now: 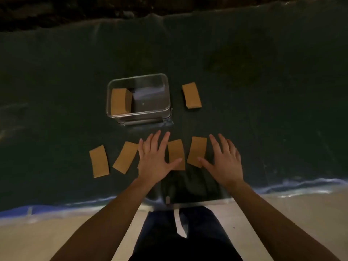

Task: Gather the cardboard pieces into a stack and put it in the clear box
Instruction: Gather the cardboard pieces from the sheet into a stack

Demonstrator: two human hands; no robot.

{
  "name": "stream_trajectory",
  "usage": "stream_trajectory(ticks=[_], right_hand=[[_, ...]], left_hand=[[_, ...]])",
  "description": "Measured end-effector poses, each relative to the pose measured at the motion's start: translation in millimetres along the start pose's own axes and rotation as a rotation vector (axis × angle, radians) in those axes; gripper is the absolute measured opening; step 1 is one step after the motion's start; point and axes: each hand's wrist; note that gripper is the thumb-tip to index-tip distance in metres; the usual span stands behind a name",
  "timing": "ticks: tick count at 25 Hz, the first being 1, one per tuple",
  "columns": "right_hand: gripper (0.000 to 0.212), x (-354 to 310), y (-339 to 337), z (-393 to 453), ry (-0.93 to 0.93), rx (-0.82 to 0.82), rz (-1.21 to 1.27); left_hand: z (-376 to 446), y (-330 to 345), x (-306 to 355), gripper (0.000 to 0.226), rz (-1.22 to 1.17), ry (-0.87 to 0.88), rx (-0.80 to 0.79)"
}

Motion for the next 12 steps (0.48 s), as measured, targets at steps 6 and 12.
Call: stream_trajectory(ticks=[6, 12], right_hand=[[0.080, 6, 25, 28, 0.268, -0.086, 0.203], [0.080, -15, 51, 49, 0.408, -0.121, 0.227]], left_hand=[[21, 27, -1, 0.100, 0.047, -0.054, -0.268], [33, 38, 2, 0.084, 0.038, -0.021, -0.322]])
Point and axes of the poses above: each hand's wrist, its own z-axis towards the middle knuckle, its own y-axis out of the palm, x = y × z, and after that the axes turned 10 degrees about z, right-handed
